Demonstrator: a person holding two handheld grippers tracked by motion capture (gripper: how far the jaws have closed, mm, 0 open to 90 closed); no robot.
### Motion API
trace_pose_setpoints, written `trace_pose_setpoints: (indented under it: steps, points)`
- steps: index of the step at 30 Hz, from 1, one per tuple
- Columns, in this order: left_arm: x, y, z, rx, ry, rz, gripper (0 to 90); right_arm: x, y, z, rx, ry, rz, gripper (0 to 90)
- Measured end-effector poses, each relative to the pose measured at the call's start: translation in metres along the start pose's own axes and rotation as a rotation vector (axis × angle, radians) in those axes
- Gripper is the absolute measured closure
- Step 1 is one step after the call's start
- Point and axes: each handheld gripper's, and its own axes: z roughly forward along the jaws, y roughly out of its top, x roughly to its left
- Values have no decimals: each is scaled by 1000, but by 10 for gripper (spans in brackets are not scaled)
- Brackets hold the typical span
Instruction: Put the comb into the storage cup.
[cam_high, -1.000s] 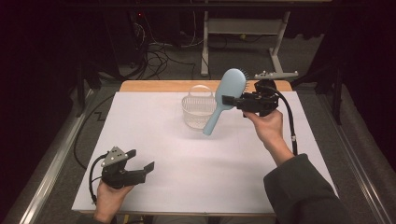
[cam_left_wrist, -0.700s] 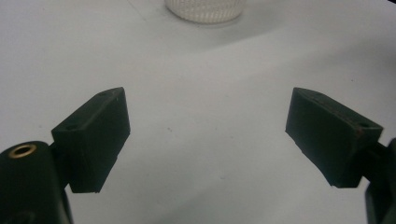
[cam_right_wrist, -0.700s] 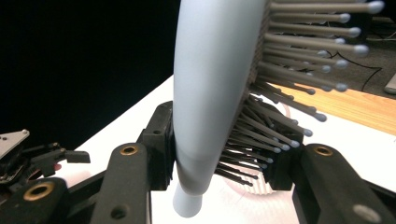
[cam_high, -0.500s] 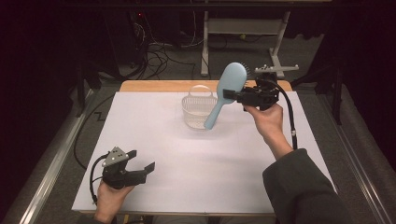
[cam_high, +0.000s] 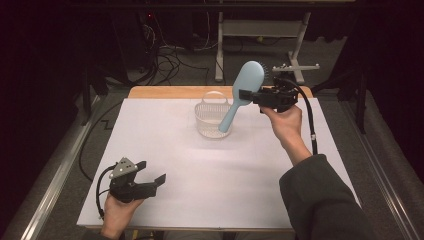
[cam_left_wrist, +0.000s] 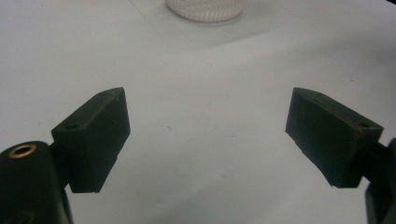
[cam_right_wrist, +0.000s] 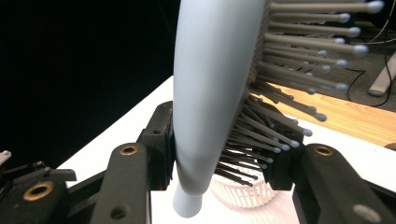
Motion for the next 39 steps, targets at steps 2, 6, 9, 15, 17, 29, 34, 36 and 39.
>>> trace_pose_setpoints:
  steps: [2, 6, 9, 15, 17, 29, 34, 36, 39]
  points:
    - [0, 0, 0, 1, 0, -3, 130, -1, 1, 1, 0, -3, 6, 544]
    - [1, 0, 0, 1, -1, -6, 129, -2, 2, 4, -9, -5, 12, 542]
    - [1, 0, 0, 3, -3, -8, 129, -1, 3, 6, -11, -8, 12, 542]
    - [2, 0, 1, 9, -4, -12, 129, -4, 5, 10, -14, -19, 19, 542]
    - [2, 0, 0, 9, 2, -11, 129, -5, 5, 12, -19, -23, 27, 541]
    - [3, 0, 1, 17, -8, -20, 128, -6, 10, 20, -16, -46, 20, 539]
    - [3, 0, 1, 19, -11, -22, 128, -6, 12, 23, -14, -55, 20, 540]
    - [3, 0, 2, 19, -12, -22, 127, -7, 12, 25, -14, -58, 23, 540]
    - [4, 0, 3, 26, -14, -30, 58, -9, 13, 27, -13, -67, 26, 539]
